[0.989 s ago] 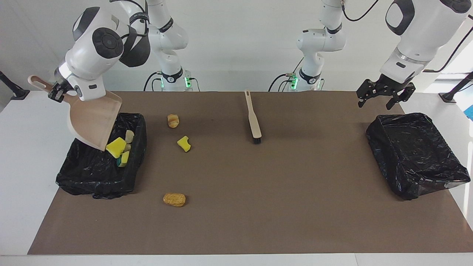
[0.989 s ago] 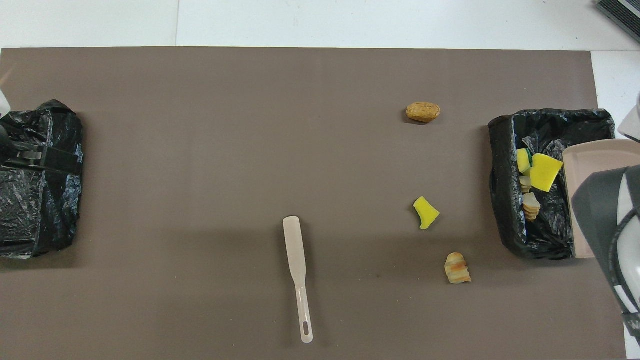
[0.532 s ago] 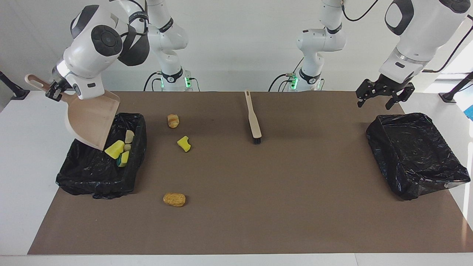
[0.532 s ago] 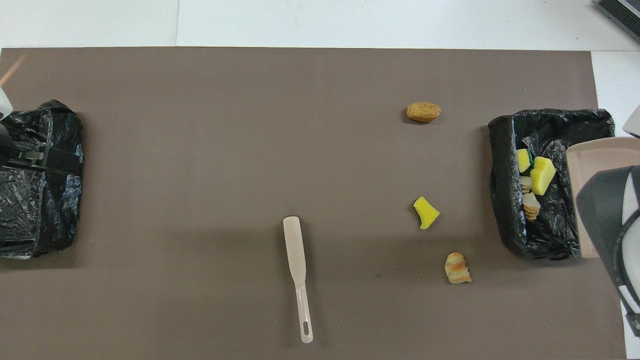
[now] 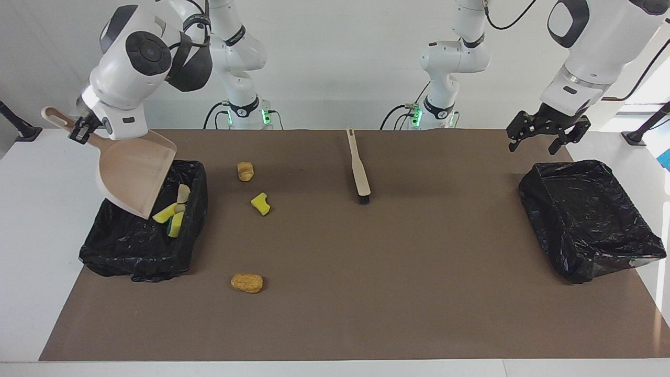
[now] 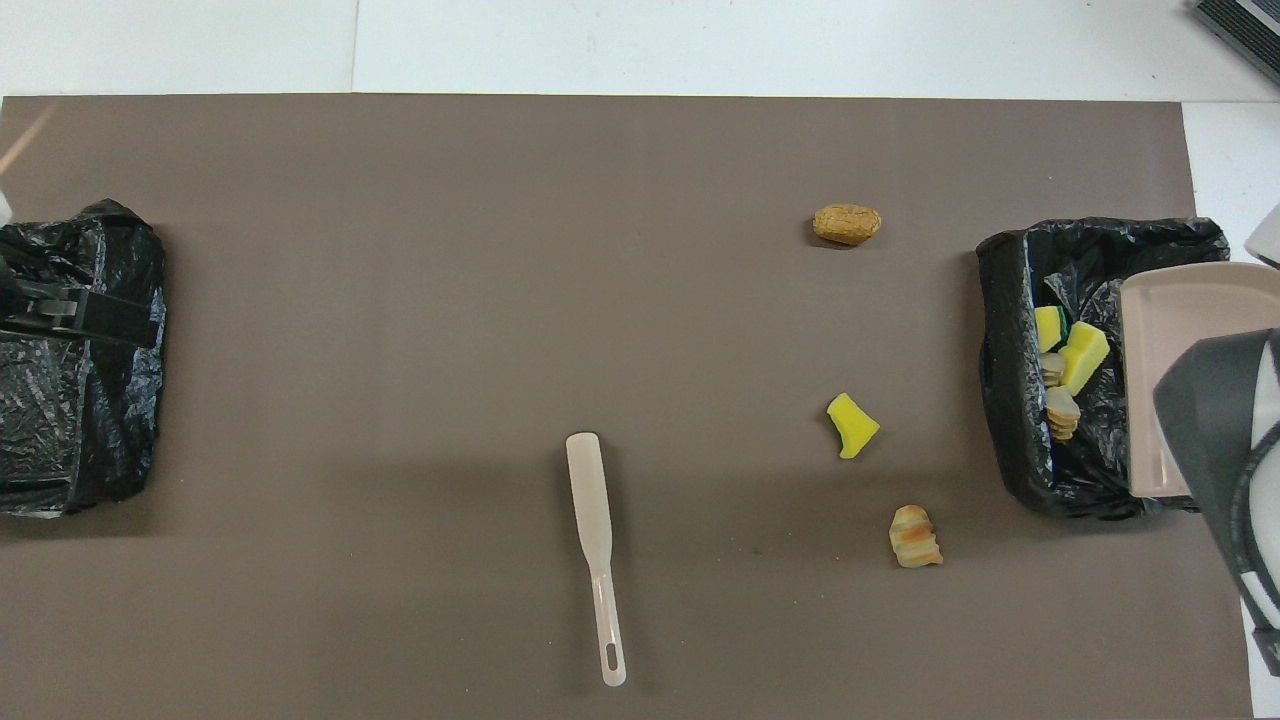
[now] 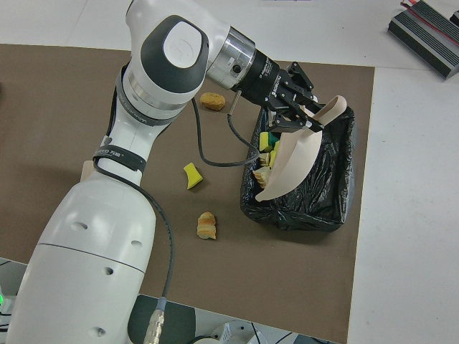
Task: Sweep and dump trash in bin
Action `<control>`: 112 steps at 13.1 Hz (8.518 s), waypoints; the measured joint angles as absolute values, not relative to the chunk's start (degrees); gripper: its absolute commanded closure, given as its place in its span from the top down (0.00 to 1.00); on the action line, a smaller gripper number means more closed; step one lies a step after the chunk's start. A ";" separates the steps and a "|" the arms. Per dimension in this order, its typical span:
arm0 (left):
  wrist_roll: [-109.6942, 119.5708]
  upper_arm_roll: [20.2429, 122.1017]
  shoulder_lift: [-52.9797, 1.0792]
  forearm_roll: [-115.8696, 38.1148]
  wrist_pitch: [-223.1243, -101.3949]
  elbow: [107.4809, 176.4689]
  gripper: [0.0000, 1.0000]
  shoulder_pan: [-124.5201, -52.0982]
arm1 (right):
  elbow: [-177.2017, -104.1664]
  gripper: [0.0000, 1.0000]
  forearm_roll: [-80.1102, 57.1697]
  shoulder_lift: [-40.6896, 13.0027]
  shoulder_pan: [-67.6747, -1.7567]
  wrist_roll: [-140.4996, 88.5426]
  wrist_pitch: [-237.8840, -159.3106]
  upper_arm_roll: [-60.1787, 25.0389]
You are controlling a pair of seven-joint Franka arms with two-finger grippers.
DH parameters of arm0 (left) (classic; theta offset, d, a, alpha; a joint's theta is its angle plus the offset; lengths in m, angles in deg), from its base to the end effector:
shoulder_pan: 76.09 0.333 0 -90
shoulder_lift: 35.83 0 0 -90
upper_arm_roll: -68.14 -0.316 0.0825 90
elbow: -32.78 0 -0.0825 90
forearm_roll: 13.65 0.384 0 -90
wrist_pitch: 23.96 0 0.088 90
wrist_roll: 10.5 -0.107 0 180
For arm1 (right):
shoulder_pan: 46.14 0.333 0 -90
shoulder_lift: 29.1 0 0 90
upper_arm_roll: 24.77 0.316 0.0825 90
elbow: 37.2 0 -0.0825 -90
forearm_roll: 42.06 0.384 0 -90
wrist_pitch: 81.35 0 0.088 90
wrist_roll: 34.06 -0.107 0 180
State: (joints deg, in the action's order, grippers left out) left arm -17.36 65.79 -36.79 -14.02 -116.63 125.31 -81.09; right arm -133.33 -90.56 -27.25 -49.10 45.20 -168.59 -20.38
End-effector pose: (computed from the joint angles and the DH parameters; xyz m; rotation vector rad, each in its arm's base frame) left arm 0.5527 -0.0261 0.6170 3.1243 -0.2595 0.0305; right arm 0.5580 -0.0700 0.5900 1.8377 1.6275 -0.8738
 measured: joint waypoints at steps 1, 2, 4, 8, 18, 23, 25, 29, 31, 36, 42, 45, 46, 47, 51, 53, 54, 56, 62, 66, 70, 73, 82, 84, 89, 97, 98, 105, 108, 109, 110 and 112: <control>-17.36 65.79 -36.79 -14.02 -116.63 125.31 1.00 -81.09 | -133.33 0.00 -89.31 -27.24 -48.47 42.01 -168.59 -20.21; -17.36 65.79 -36.79 -14.02 -116.63 125.31 1.00 -81.09 | -133.32 0.00 -87.44 -27.24 -48.04 38.56 -168.60 -19.96; -17.36 65.79 -36.79 -14.02 -116.63 125.31 1.00 -81.09 | -133.32 0.00 -81.09 -27.15 -47.84 30.91 -168.87 -19.60; -17.36 65.79 -36.79 -14.02 -116.63 125.30 1.00 -81.09 | -133.32 0.00 -67.77 -27.00 -47.65 12.03 -171.00 -18.68; -17.36 65.79 -36.79 -14.02 -116.63 125.30 1.00 -81.09 | -122.74 0.00 -55.39 -12.78 -37.53 -33.37 -176.49 -16.85; -17.36 65.79 -36.79 -14.02 -116.63 125.30 1.00 -81.09 | -113.15 0.00 -46.76 -3.29 -31.69 -51.10 -181.81 -16.81; -17.36 65.79 -36.79 -14.02 -116.63 125.30 1.00 -81.09 | -111.78 0.00 -44.08 -1.36 -27.69 -56.47 -184.74 -16.79; -17.36 65.79 -36.79 -14.02 -116.63 125.30 1.00 -81.09 | -110.40 0.00 -43.21 2.15 -21.61 -61.72 -188.00 -16.87; -17.36 65.79 -36.79 -14.02 -116.63 125.30 1.00 -81.09 | -108.05 0.00 -43.20 4.94 -19.30 -65.52 -188.64 -16.85; -17.36 65.79 -36.79 -14.02 -116.63 125.30 1.00 -81.09 | -106.05 0.00 -43.20 9.09 -14.77 -69.93 -189.78 -16.93; -17.35 66.25 -36.80 -14.02 -116.63 125.22 1.00 -81.30 | -106.03 0.00 -42.55 11.10 -13.78 -72.12 -191.35 -17.18; -17.37 66.43 -36.80 -14.02 -116.70 125.17 1.00 -81.77 | -106.08 0.21 -39.49 11.59 -14.77 -72.12 -192.77 -17.29; -17.37 66.51 -36.80 -14.02 -117.25 125.16 1.00 -81.82 | -106.13 0.37 -38.37 11.63 -15.04 -72.13 -193.14 -17.30; -17.37 66.67 -36.80 -14.02 -118.57 125.17 1.00 -81.92 | -106.15 0.49 -37.79 11.63 -15.14 -72.14 -193.45 -17.34; -17.31 66.87 -36.23 -14.02 -121.40 125.43 1.00 -83.45 | -106.54 0.76 -37.13 11.76 -15.20 -72.92 -193.87 -17.37; -17.24 66.91 -35.19 -14.02 -124.12 126.11 1.00 -84.25 | -106.52 0.94 -36.34 11.77 -16.33 -75.65 -194.18 -17.43; -17.02 66.90 -34.54 -14.02 -125.91 126.56 1.00 -84.67 | -106.42 1.00 -35.28 11.60 -17.36 -76.15 -194.53 -17.49; -16.71 66.93 -33.35 -14.02 -128.89 126.98 1.00 -85.41 | -106.17 1.00 -33.96 10.25 -20.09 -76.23 -194.81 -17.63; -8.12 67.17 -26.78 -14.01 -137.23 127.14 1.00 -93.18 | -107.94 1.00 -34.17 -4.69 -33.87 -74.20 -181.79 -18.04; -3.59 67.34 -20.49 -14.01 -142.17 127.92 1.00 -101.28 | -109.42 1.00 -38.63 -13.68 -39.41 -66.90 -172.08 -18.13; -2.94 67.36 -17.45 -14.01 -148.44 132.39 1.00 -105.88 | -110.74 1.00 -40.42 -18.10 -41.32 -64.19 -164.16 -18.14; 0.40 67.43 -17.39 -14.02 -150.67 136.74 1.00 -108.63 | -113.38 1.00 -41.32 -20.11 -45.11 -60.18 -161.80 -18.17; 2.39 67.34 -17.76 -14.02 -152.45 138.50 0.69 -110.19 | -130.30 1.00 -41.32 -30.15 -48.24 -54.29 -165.68 -18.17; 2.39 67.34 -17.85 -14.02 -152.45 138.91 0.60 -110.19 | -130.68 1.00 -41.36 -30.64 -48.43 -54.28 -165.81 -18.19; 2.81 67.29 -18.03 -14.29 -152.39 139.24 0.01 -110.18 | -130.48 1.00 -41.54 -30.74 -49.62 -52.61 -165.81 -18.24; 2.93 67.06 -18.86 -14.52 -151.34 139.03 0.00 -110.07 | -131.13 1.00 -41.56 -30.76 -49.47 -47.44 -169.06 -18.12; 2.90 66.85 -19.31 -14.52 -150.58 138.77 0.00 -110.02 | -131.40 1.00 -41.56 -30.82 -49.42 -47.43 -169.07 -18.03; -3.37 66.01 -23.95 -14.52 -140.39 135.71 0.00 -105.54 | -140.51 1.00 -41.32 -34.16 -36.36 -51.18 -172.49 -17.12; -5.62 65.91 -25.33 -14.70 -138.49 135.96 0.00 -104.15 | -144.98 1.00 -41.31 -34.06 -25.96 -57.68 -177.49 -16.82; -6.43 65.90 -25.30 -14.73 -138.49 136.16 0.00 -103.81 | -146.86 1.00 -41.23 -33.78 -22.89 -59.56 -180.04 -16.79; -8.80 65.86 -25.27 -14.74 -138.42 136.40 0.00 -102.88 | -148.62 1.00 -40.84 -33.23 -20.15 -62.16 -183.07 -16.77; -16.06 65.74 -25.24 -14.79 -138.00 136.80 0.00 -99.82 | -150.84 1.00 -39.55 -31.33 -15.55 -66.43 -187.78 -16.73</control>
